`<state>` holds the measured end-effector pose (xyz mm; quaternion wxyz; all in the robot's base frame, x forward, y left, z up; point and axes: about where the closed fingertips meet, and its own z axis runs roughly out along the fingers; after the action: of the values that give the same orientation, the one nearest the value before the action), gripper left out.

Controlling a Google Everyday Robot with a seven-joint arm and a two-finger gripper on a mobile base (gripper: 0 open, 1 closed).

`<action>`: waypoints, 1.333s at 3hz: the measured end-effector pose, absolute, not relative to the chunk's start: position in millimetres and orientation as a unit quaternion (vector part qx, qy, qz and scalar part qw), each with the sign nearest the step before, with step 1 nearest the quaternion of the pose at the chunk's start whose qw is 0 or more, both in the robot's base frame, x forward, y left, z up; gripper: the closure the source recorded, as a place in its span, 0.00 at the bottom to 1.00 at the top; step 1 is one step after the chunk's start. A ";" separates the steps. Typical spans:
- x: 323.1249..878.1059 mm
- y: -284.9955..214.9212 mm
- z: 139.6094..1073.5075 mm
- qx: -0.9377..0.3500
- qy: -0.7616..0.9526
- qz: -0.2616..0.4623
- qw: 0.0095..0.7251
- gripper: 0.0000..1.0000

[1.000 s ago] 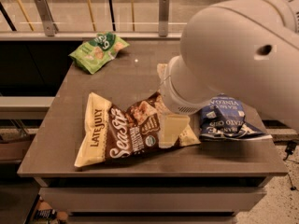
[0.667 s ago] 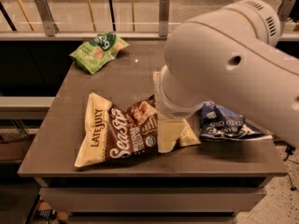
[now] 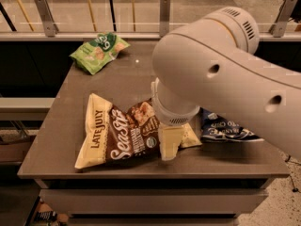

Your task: Move brown chip bag near green rice chip bag

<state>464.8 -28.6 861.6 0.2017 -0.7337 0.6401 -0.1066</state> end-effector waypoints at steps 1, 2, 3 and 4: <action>458.4 -19.4 862.5 -0.759 0.612 -0.079 0.208 0.00; 447.6 -8.4 862.5 -0.799 0.561 -0.050 0.210 0.00; 441.5 1.0 860.0 -0.825 0.526 -0.030 0.205 0.00; 444.9 11.3 854.1 -0.831 0.512 -0.030 0.213 0.00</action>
Offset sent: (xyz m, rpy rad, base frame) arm -0.0322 0.0320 -0.0019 0.0603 0.1018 0.4147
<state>444.9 11.3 854.1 0.2128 -0.8315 0.5123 -0.0298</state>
